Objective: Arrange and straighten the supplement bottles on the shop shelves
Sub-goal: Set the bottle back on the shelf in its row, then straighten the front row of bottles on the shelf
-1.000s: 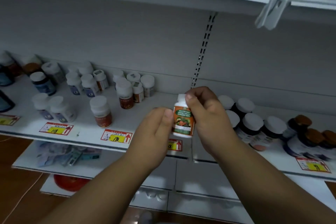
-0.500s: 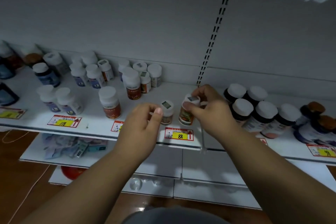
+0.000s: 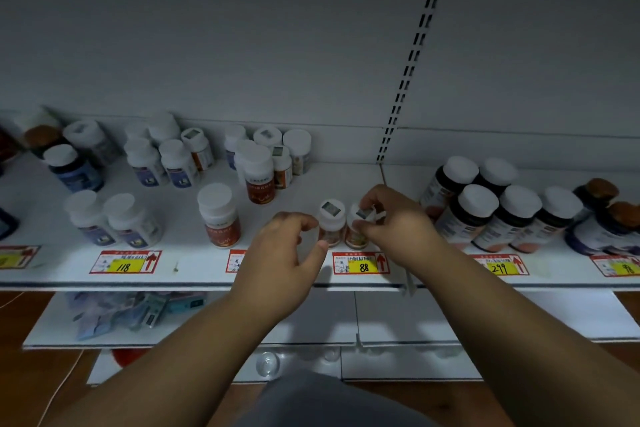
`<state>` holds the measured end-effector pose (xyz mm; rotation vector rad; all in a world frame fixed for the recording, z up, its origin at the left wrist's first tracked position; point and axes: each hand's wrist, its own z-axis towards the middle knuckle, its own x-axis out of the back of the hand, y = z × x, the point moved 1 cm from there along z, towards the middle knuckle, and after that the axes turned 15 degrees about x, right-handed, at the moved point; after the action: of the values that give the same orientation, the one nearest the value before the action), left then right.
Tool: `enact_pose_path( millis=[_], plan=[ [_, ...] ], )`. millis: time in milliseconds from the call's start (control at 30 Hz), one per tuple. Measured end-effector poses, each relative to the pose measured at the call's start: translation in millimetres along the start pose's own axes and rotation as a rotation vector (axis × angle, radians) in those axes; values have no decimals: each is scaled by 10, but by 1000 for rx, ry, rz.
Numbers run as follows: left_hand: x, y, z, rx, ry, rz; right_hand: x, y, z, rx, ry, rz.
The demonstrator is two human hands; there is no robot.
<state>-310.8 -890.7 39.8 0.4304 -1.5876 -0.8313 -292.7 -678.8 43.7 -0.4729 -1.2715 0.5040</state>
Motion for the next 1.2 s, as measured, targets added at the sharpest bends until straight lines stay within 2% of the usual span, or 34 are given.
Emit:
enact_pose_path(
  millis=[200, 333, 433, 700, 833, 967, 1133, 1200],
  plan=[
    [15, -12, 11, -4, 12, -6, 46, -105, 10, 43, -38, -73],
    [62, -21, -80, 17, 46, -18, 45, -307, -5, 182, 48, -152],
    [130, -20, -176, 41, 99, 12, 35, -525, 13, 294, 45, -170],
    [286, -35, -467, 92, 299, 25, -20, -1007, -77, 486, 5, 48],
    [414, -125, -566, 114, 310, -35, -135, -1115, -70, 479, -11, 51],
    [672, -231, -386, 81, 350, -60, -303, -1236, 276, 476, 38, -1],
    [1054, -352, 10, 15, 342, -1, -594, -1287, 887, 274, -78, -148],
    [1177, -397, 181, -11, 306, 25, -702, -1273, 1042, 243, -66, -229]
  ],
)
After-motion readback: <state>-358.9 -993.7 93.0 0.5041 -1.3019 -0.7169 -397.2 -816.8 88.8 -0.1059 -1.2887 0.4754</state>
